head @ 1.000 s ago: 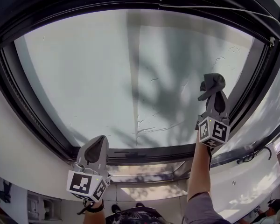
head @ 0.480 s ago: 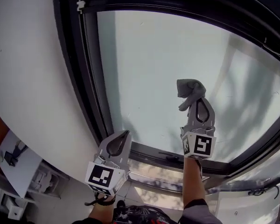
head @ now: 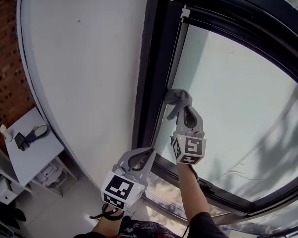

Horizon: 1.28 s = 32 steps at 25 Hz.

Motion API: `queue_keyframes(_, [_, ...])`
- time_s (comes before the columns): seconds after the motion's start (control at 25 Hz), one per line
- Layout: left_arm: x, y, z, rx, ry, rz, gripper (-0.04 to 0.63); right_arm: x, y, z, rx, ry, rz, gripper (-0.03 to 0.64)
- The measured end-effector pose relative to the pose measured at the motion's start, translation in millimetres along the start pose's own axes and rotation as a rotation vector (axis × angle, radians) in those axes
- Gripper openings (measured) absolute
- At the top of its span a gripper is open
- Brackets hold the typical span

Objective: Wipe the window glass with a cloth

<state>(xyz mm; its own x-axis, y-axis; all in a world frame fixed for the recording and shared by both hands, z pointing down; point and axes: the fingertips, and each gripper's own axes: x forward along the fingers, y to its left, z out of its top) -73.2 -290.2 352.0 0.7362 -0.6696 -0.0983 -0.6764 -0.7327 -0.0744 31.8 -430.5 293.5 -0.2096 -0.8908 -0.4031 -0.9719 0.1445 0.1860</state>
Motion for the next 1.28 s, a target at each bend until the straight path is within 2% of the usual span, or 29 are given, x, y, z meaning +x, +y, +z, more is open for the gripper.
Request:
queue_keyframes(0.08, [-2.5,6.7,-0.1,-0.010,-0.003,0.000,0.006,10.2,16.3,-13.4,0.013,0.030,0.018,0.017])
queue_keyframes(0.24, [5.8,4.8,-0.8,-0.034,-0.012,-0.033,0.006,6.7,19.2,-19.2,-0.061,0.053,0.007,0.015])
queue_keyframes(0.44, [31.5,-21.2,-5.6,-0.043,-0.007,-0.126,0.006,-34.3,-35.9,-2.3,0.002,0.041,-0.094,0.015])
queue_keyframes(0.64, [61.3,-62.6,-10.2,-0.025,-0.001,-0.227,0.006,-80.0,-89.9,13.7,-0.119,0.052,-0.200,0.015])
queue_keyframes(0.8, [77.0,-95.4,-13.6,-0.032,0.005,-0.293,0.006,-114.7,-122.8,29.6,-0.163,0.038,-0.252,0.015])
queue_keyframes(1.28, [96.9,-159.0,-4.5,-0.021,0.001,-0.386,0.006,-203.8,-211.1,47.4,-0.167,0.044,-0.409,0.015])
